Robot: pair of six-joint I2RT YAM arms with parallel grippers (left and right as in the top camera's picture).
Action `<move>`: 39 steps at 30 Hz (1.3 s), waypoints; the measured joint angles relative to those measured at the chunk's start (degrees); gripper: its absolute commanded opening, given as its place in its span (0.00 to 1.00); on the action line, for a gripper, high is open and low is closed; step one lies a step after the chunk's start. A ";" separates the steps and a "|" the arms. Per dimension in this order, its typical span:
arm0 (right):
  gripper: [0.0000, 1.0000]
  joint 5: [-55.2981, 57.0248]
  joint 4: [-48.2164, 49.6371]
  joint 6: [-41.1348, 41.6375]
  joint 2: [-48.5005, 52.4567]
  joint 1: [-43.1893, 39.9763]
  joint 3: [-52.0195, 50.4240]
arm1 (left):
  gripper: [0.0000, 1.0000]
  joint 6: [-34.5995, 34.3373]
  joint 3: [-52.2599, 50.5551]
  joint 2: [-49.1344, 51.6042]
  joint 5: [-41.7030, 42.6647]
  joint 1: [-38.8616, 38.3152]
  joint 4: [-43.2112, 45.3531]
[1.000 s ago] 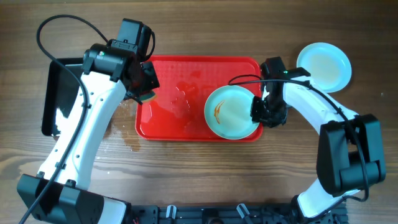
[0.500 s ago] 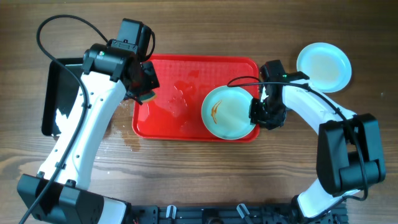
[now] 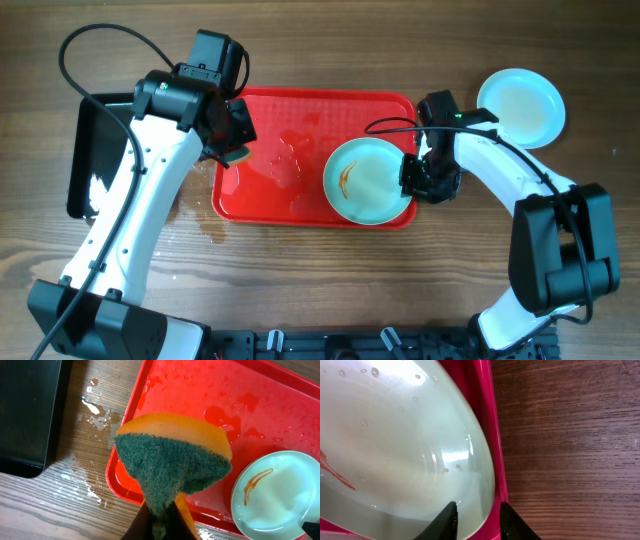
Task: Clean dirty plates on tray and stack at the side
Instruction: 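Return the right gripper and grip the rim of the last white plate, then scrub the held plate with the sponge in the left gripper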
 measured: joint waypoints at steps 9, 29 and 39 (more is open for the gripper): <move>0.27 -0.33 2.49 0.00 0.00 0.00 -0.68 | 0.04 0.00 0.00 0.00 0.00 0.00 0.00; 0.20 -1.44 14.10 2.64 0.00 5.46 -1.64 | 0.04 0.00 0.00 0.00 0.00 0.00 0.00; 0.20 -1.88 29.35 9.92 2.73 12.59 -1.68 | 0.04 0.13 0.00 0.00 0.00 0.00 0.00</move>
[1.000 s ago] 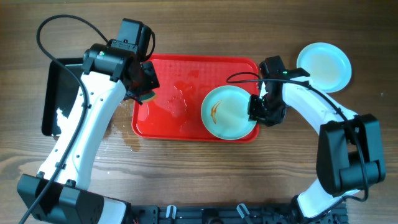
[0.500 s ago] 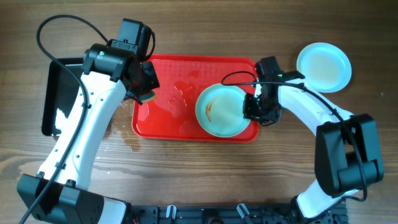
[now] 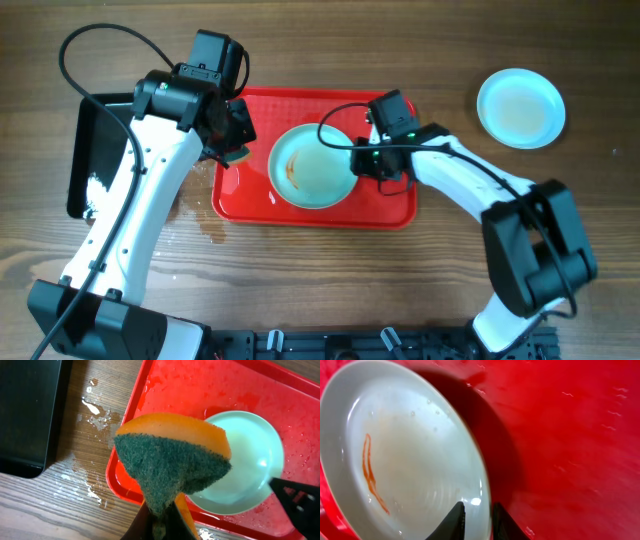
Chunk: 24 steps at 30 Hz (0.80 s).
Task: Clean dirty plates on tray and stack at the side
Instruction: 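Scrub the held plate with the sponge in the left gripper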
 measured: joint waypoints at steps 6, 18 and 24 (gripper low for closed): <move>0.19 -0.37 2.03 1.51 2.67 1.11 0.00 | 0.04 0.02 0.00 0.00 0.00 0.00 0.00; 0.04 3.30 1.44 2.05 2.80 1.22 0.07 | 0.04 0.02 0.00 0.00 0.00 0.00 0.00; 0.04 4.59 2.27 2.73 2.93 1.40 0.28 | 0.04 0.02 0.00 0.00 0.00 -0.02 0.28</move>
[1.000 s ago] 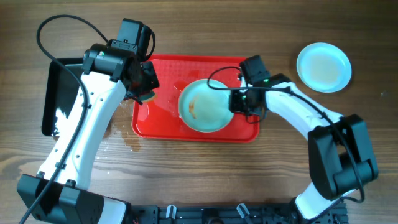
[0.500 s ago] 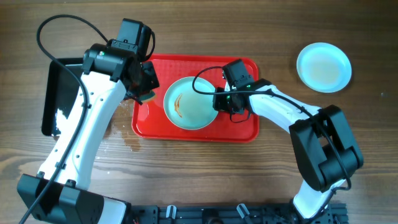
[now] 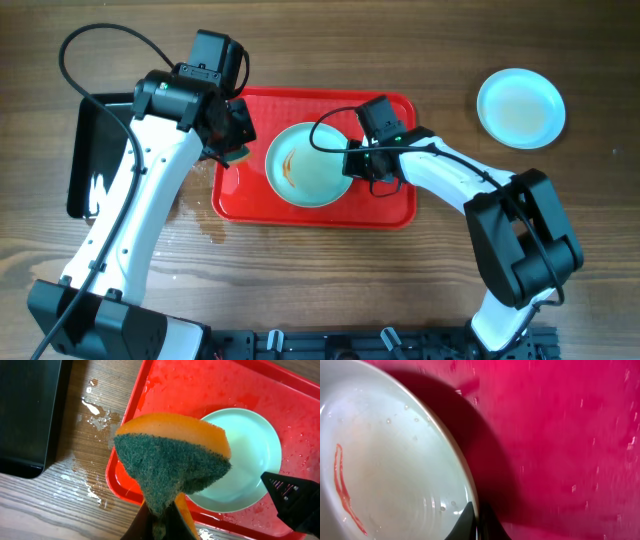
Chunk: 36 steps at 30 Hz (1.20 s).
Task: Clean dirty plates on tray and stack at the side
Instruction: 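Scrub the held plate with the sponge in the left gripper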
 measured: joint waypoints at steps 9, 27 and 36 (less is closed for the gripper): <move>0.04 -3.21 8.41 -0.04 2.05 -1.14 -0.02 | 0.04 0.09 -6.95 0.00 2.23 -2.36 13.84; 0.04 -1.11 8.59 0.28 2.08 3.96 -0.02 | 0.04 -0.87 -35.23 0.87 12.87 -3.98 46.84; 0.04 -0.17 8.15 1.46 2.08 4.00 0.00 | 0.04 -1.14 -35.41 5.81 13.51 -3.98 47.60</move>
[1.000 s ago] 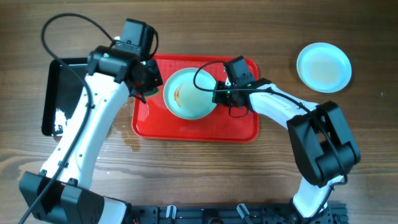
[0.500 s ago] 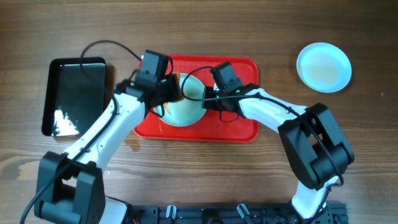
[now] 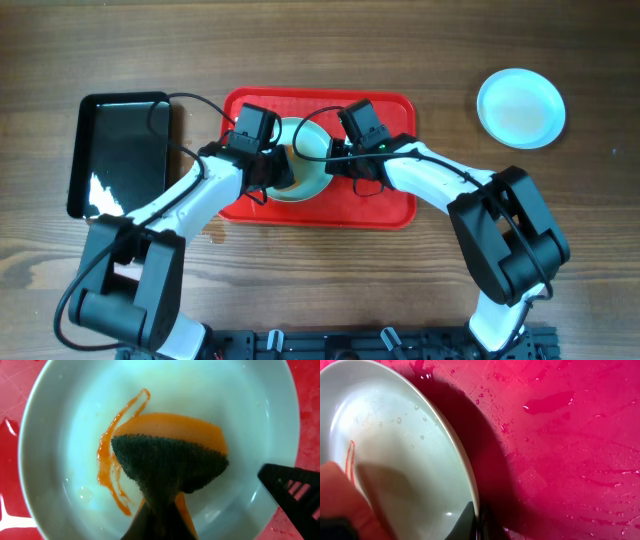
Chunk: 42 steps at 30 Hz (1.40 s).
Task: Clean dirty plates on tray and stack at the side
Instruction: 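Scrub the held plate with the sponge in the left gripper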
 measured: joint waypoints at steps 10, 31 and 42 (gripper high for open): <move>0.04 0.20 -0.72 0.02 0.00 0.00 0.26 | 0.04 1.44 0.66 3.39 -6.91 -0.72 1.11; 0.04 0.83 -1.51 0.22 -0.11 0.52 0.42 | 0.04 4.09 6.82 -2.16 -19.02 -1.07 -1.16; 0.04 0.81 -1.51 0.22 -0.11 0.52 0.44 | 0.04 1.38 7.19 6.95 -6.58 -1.07 0.42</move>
